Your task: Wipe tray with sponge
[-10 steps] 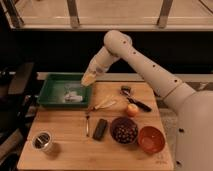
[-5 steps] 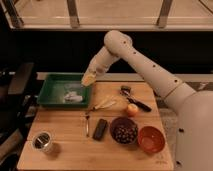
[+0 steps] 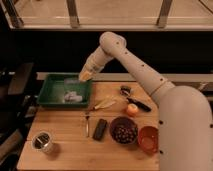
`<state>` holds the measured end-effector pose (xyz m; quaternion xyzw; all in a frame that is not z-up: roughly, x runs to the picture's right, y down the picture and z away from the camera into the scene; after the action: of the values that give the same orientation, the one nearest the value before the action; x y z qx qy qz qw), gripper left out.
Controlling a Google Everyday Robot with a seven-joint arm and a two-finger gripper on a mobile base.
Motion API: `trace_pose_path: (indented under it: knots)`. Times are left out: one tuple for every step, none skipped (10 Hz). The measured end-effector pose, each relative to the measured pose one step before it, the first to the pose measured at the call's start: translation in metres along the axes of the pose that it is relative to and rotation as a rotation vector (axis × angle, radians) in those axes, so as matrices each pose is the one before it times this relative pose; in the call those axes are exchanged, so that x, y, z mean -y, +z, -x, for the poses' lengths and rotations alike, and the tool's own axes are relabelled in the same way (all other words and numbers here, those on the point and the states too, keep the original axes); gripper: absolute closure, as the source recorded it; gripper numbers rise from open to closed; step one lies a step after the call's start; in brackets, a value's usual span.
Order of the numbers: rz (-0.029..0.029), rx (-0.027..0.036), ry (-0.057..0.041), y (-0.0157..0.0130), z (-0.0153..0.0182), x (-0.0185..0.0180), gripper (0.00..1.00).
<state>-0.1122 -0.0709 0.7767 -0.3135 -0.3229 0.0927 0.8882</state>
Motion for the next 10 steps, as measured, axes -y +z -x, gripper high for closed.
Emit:
trace_pose_path:
  knots:
    - [-0.01402,-0.01665,-0.03552,0.01142,-0.00113,0.01325,1.00]
    - [-0.00303,-0.00529,-0.02216,0.00760,0.00141,0.00589,1.00]
    - [-0.00179,0.00027,-0.01597,0.00577,0.00110,0.00496,1.00]
    - [0.00110,0.00159,-0.01888,0.00900,0.00255,0.00787,1.00]
    - [0.00112,0.00902,-0.02362,0.01236,0.00747,0.01150,1.00]
    - [0.00166,0.00169,-0.02110,0.01096,0.00852,0.00964,1.00]
    - [0.00348,0.00040,-0.02529,0.01131,0.01110,0.00862,1.00]
    - [0.01371,0.00274,-0.03587,0.01374,0.01794,0.00683,1.00]
    - [0.00883,0.00432,-0.01754,0.00742,0.01015,0.00224,1.00]
    - [0.00063,-0.00037,-0.00286,0.00063,0.00132,0.00074,1.00]
